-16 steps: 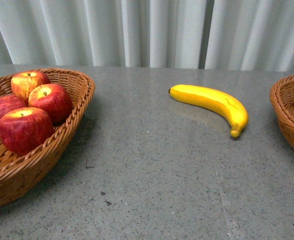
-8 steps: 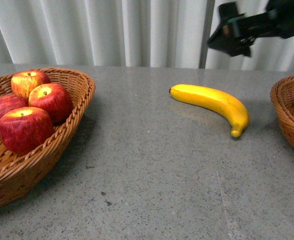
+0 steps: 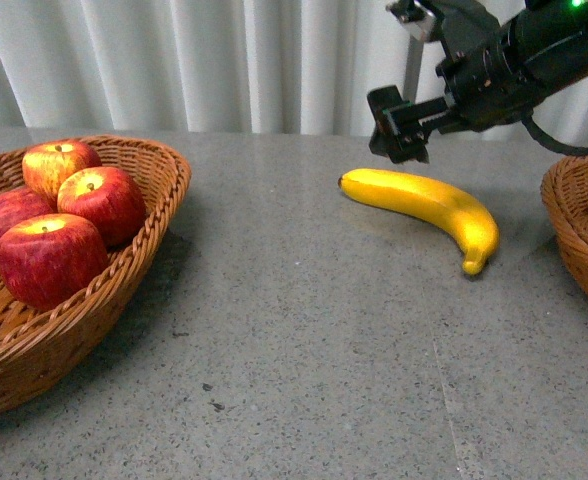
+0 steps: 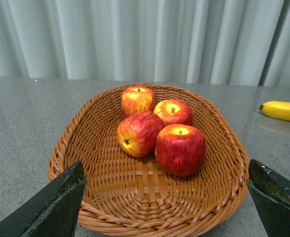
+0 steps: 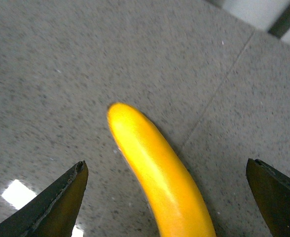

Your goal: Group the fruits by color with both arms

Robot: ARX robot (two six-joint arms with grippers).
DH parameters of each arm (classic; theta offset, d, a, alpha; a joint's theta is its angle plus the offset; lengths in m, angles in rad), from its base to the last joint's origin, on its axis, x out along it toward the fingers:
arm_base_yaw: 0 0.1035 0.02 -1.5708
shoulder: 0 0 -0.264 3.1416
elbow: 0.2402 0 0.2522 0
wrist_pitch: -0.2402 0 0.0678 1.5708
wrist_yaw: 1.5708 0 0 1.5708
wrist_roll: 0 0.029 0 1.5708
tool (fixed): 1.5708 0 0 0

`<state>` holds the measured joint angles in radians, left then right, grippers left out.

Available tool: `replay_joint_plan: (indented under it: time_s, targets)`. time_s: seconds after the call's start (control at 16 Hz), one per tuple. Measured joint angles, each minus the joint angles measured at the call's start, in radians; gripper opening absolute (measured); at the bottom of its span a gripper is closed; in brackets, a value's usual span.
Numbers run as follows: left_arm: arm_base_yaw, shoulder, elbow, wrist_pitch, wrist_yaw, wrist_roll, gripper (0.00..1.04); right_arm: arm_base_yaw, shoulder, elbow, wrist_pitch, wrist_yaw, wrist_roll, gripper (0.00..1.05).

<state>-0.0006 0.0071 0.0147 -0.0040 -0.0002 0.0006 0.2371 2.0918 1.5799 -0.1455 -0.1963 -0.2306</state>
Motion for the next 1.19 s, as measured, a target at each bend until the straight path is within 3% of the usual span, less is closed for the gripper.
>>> replay_joint_plan:
  time_s: [0.56, 1.06, 1.12, 1.19]
  targets:
    - [0.0, 0.0, 0.0, 0.0, 0.0, 0.0, 0.98, -0.038, 0.082, 0.053, -0.149, 0.039, -0.064, 0.98]
    - [0.0, 0.0, 0.0, 0.0, 0.0, 0.0, 0.98, -0.008, 0.108, 0.023, -0.129, 0.047, -0.111, 0.98]
    - [0.0, 0.0, 0.0, 0.0, 0.0, 0.0, 0.98, -0.007, 0.108, 0.019, -0.122, 0.048, -0.114, 0.88]
    - [0.0, 0.0, 0.0, 0.0, 0.0, 0.0, 0.98, 0.0, 0.108, 0.012, -0.108, 0.047, -0.12, 0.68]
